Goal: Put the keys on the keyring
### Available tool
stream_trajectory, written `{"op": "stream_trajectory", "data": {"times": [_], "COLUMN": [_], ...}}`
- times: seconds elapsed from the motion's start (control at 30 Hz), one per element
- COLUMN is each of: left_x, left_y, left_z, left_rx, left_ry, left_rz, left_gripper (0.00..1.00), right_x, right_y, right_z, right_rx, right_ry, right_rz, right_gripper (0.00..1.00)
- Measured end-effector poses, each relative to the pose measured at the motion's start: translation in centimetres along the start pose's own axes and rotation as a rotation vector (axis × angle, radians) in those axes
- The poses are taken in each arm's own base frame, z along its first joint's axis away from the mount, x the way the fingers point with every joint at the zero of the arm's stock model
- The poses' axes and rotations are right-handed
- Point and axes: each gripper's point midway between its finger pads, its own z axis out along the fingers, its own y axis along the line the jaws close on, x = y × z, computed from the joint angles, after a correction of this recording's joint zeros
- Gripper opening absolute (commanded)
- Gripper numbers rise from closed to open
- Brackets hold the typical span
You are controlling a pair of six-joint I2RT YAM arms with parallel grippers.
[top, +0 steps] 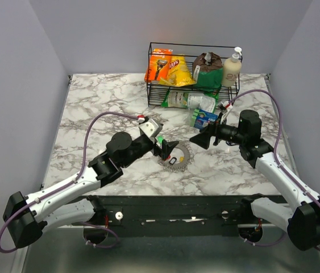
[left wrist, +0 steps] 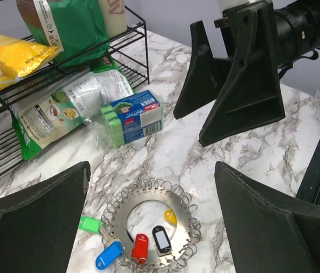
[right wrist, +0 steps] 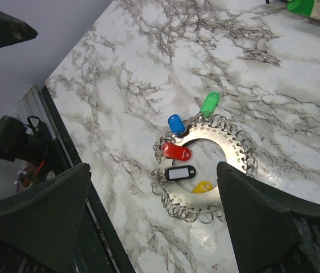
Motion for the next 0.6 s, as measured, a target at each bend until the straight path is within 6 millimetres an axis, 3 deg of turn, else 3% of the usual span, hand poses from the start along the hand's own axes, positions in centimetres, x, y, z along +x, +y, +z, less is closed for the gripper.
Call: {"op": "stream_trajectory", "data": {"times": [0.3,0.6], "left_x": [3.6,8.7], "left_y": [1.4,6.0], "left_z": [-0.3,-0.3], "left_rx": [-0.06,-0.239], "left_ry": [0.083,0.218], "left_rz": [-0.013,-0.126], "left_gripper": [0.99,0.99], "right_x": [0.0,0.2], "right_y": [-0.4,-4.0], "right_z": [0.0,-0.7], "right_rx": [0.024,0.246], "right_ry": [-0.006,-0.022], "right_rz": [0.009,0.043], "right_gripper": [1.0,1.0]}}
